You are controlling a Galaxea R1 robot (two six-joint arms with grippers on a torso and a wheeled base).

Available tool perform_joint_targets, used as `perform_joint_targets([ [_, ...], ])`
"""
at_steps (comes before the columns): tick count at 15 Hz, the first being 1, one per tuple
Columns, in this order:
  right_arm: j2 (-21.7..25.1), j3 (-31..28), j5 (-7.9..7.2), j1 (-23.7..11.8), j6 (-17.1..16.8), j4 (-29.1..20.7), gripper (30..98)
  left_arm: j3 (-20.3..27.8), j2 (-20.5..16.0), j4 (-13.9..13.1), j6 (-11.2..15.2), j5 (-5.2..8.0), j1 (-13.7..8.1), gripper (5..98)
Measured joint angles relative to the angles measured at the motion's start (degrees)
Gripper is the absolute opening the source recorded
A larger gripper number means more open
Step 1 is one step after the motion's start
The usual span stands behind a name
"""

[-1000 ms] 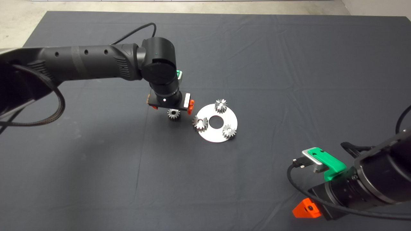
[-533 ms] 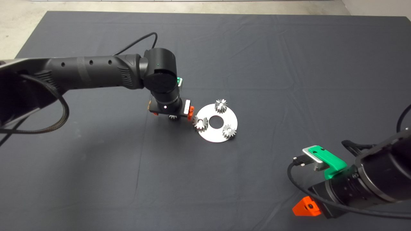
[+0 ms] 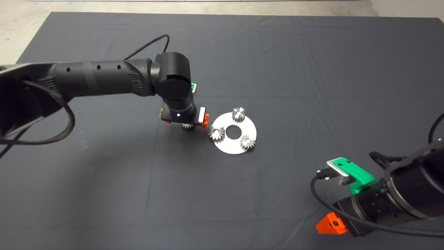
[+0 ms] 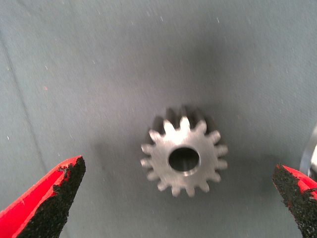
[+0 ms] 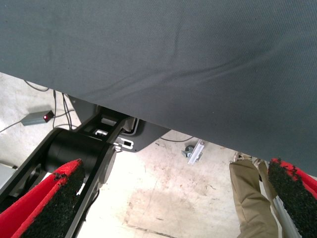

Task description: Remove an incorrectly installed larger gear and replace it with the correct smaller gear

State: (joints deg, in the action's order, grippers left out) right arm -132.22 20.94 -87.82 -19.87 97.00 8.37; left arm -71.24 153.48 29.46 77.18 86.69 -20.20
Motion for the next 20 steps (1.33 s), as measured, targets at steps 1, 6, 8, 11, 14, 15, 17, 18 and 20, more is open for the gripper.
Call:
perform_joint_targets([
  [1, 0.0, 0.0, 0.0, 0.0, 0.0, 0.0, 97.7, -0.2, 0.0, 0.1, 0.0, -0.77, 0.0, 97.9],
  [6, 0.0, 0.0, 0.0, 0.0, 0.0, 0.0, 97.7, -0.9, 0.3, 0.2, -0.1, -2.34, 0.0, 97.9],
  [8, 0.0, 0.0, 0.0, -0.1, 0.0, 0.0, 97.7, -0.9, 0.3, 0.2, -0.1, -2.34, 0.0, 97.9],
  [11, 0.0, 0.0, 0.0, -0.2, 0.0, 0.0, 97.7, -1.0, 0.3, 0.2, -0.1, -2.58, 0.0, 97.9],
  [14, 0.0, 0.0, 0.0, -0.2, 0.0, 0.0, 97.7, -1.0, 0.3, 0.3, -0.1, -2.62, 0.0, 97.9],
  [15, 0.0, 0.0, 0.0, -0.2, 0.0, 0.0, 97.7, -1.0, 0.3, 0.4, -0.1, -2.66, 0.0, 97.9],
  [17, 0.0, 0.0, 0.0, -0.4, 0.0, 0.0, 97.7, -1.0, 0.3, 0.4, -0.1, -2.69, 0.0, 97.9],
  [18, 0.0, 0.0, -0.02, -0.7, 0.0, 0.0, 97.7, -1.0, 0.3, 0.4, -0.1, -2.79, 0.0, 97.9],
  [20, 0.0, 0.0, 0.01, -0.9, 0.0, -0.1, 97.7, -1.0, 0.3, 0.4, -0.1, -2.95, 0.0, 97.9],
])
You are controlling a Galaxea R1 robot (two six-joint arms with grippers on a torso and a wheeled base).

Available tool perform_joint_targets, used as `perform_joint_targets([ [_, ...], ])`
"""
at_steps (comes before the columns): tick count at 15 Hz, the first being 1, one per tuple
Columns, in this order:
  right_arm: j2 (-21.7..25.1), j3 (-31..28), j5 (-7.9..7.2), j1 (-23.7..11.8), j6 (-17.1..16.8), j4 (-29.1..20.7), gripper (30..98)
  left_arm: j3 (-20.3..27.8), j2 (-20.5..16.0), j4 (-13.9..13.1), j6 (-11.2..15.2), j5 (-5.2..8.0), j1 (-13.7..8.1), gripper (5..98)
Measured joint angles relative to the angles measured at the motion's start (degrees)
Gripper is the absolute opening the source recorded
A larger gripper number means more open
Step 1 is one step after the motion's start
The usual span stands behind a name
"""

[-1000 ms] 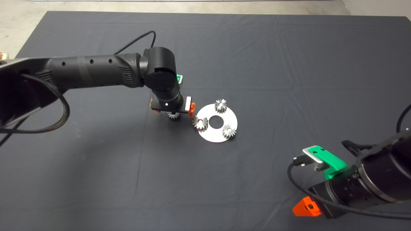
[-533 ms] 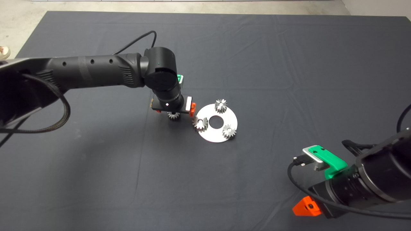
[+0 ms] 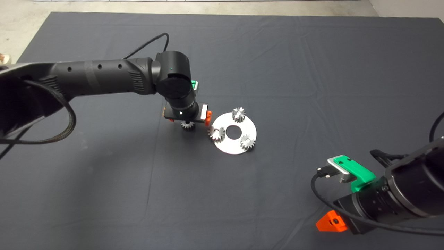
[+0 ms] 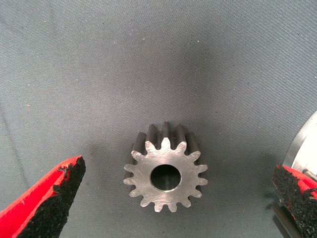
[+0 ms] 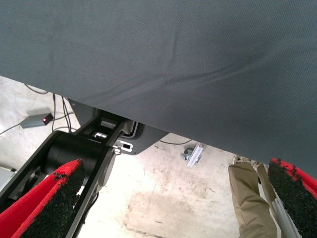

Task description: Remove an incorrectly installed larger gear and replace it with the correct smaller gear

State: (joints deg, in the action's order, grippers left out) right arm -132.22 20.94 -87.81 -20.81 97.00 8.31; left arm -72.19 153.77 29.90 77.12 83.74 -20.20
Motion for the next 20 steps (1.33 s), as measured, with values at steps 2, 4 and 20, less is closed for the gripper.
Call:
perform_joint_targets([
  [2, 0.0, 0.0, -0.01, -0.1, 0.0, 0.0, 97.7, 0.0, -0.1, 0.0, 0.0, -0.17, 0.0, 97.9],
  [4, 0.0, 0.0, -0.03, -0.1, 0.0, 0.0, 97.7, 0.0, -0.2, 0.0, 0.0, -0.17, 0.0, 97.9],
  [20, 0.0, 0.0, -0.01, -0.1, 0.0, 0.0, 97.7, 0.0, -0.3, 0.0, 0.0, -0.2, 0.0, 80.3],
])
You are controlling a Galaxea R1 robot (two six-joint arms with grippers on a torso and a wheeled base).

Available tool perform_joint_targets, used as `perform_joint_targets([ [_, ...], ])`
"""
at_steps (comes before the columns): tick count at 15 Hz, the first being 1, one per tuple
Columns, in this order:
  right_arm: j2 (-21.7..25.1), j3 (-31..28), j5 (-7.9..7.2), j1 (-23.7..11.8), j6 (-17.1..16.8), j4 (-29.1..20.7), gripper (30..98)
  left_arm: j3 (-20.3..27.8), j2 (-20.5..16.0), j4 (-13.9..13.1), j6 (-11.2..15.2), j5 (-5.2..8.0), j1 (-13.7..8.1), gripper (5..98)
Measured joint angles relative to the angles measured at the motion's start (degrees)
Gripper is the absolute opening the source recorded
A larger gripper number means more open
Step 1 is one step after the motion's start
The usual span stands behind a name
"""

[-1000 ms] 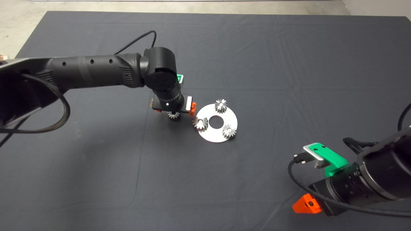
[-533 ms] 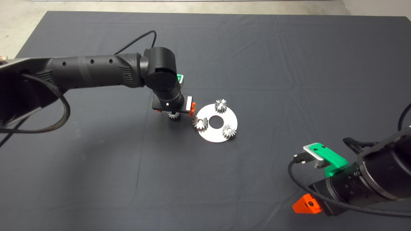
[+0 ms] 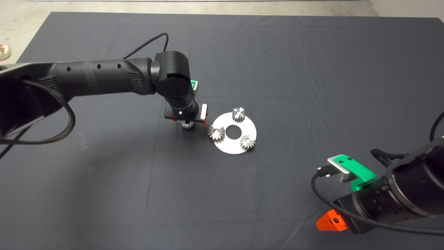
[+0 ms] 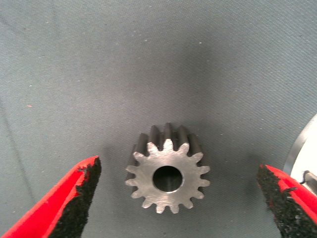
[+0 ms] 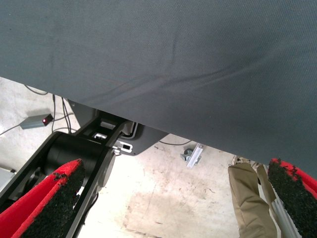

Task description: Remove an incorrectly installed larger gear and replace it with the correct smaller gear

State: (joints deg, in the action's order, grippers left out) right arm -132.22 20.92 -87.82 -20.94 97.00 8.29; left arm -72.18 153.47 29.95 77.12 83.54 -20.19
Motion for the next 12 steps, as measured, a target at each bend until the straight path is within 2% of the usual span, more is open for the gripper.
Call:
perform_joint_targets([
  [2, 0.0, 0.0, 0.0, 0.0, 0.0, 0.0, 97.7, 0.0, 0.0, 0.0, 0.0, 0.0, 0.0, 80.2],
  [3, 0.0, 0.0, 0.0, 0.0, 0.0, 0.0, 97.7, 0.0, 0.0, 0.0, 0.0, -0.06, 0.0, 77.0],
  [6, 0.0, 0.0, 0.0, 0.0, 0.0, 0.0, 97.7, 0.0, 0.0, 0.0, 0.0, -0.96, 0.0, 75.8],
  [8, 0.0, 0.0, 0.0, 0.0, 0.0, 0.0, 97.7, 0.0, 0.0, 0.0, 0.0, -1.02, 0.0, 70.6],
  [12, 0.0, 0.0, 0.0, 0.0, 0.0, 0.0, 97.7, 0.0, 0.0, 0.0, 0.0, -1.02, 0.0, 70.4],
])
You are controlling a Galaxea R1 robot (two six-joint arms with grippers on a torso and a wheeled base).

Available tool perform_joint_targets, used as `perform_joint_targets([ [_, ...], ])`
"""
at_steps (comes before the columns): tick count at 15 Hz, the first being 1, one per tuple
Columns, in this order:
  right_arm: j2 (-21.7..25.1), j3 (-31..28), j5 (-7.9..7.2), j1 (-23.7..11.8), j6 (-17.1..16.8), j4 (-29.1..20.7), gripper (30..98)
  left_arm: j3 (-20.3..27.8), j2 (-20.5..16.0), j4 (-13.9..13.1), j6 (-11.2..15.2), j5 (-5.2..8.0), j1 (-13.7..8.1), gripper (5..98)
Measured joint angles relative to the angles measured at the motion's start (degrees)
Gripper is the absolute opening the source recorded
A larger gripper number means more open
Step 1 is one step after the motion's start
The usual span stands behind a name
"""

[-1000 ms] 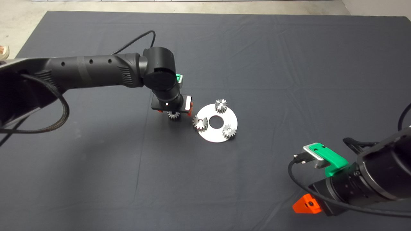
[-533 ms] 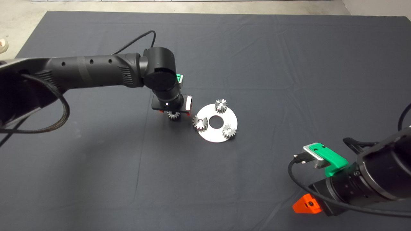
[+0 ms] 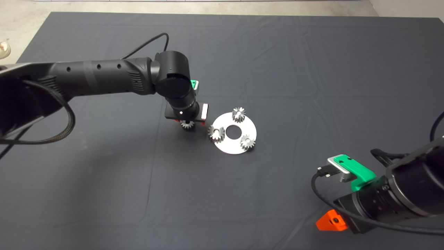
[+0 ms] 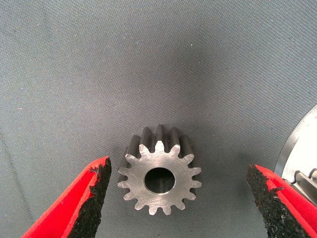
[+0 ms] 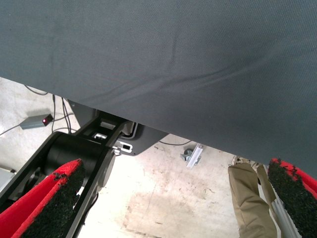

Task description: Remove an incorrectly installed larger gear and replace it with the correct smaller gear

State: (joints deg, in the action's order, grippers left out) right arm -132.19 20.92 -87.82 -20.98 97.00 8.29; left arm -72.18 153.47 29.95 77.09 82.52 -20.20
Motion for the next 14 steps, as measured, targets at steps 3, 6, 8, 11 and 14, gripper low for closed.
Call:
perform_joint_targets([
  [3, 0.0, 0.0, 0.0, 0.0, 0.0, 0.0, 97.7, 0.0, 0.0, 0.0, 0.0, 0.01, 0.0, 70.4],
  [6, 0.0, 0.0, 0.0, -0.3, 0.0, 0.0, 97.7, 0.0, 0.0, 0.0, 0.0, 0.03, 0.0, 66.7],
  [8, 0.1, 0.0, -0.02, -0.3, 0.0, 0.0, 97.7, 0.0, -0.2, 0.0, 0.0, 0.04, 0.0, 65.9],
  [11, 0.1, 0.0, -0.02, -1.2, 0.0, 0.0, 97.7, 0.0, -0.2, 0.0, 0.0, 0.02, 0.0, 61.0],
  [14, 0.1, 0.0, 0.0, -1.3, 0.0, 0.0, 97.7, 0.0, -0.2, 0.0, 0.0, 0.06, 0.0, 60.6],
])
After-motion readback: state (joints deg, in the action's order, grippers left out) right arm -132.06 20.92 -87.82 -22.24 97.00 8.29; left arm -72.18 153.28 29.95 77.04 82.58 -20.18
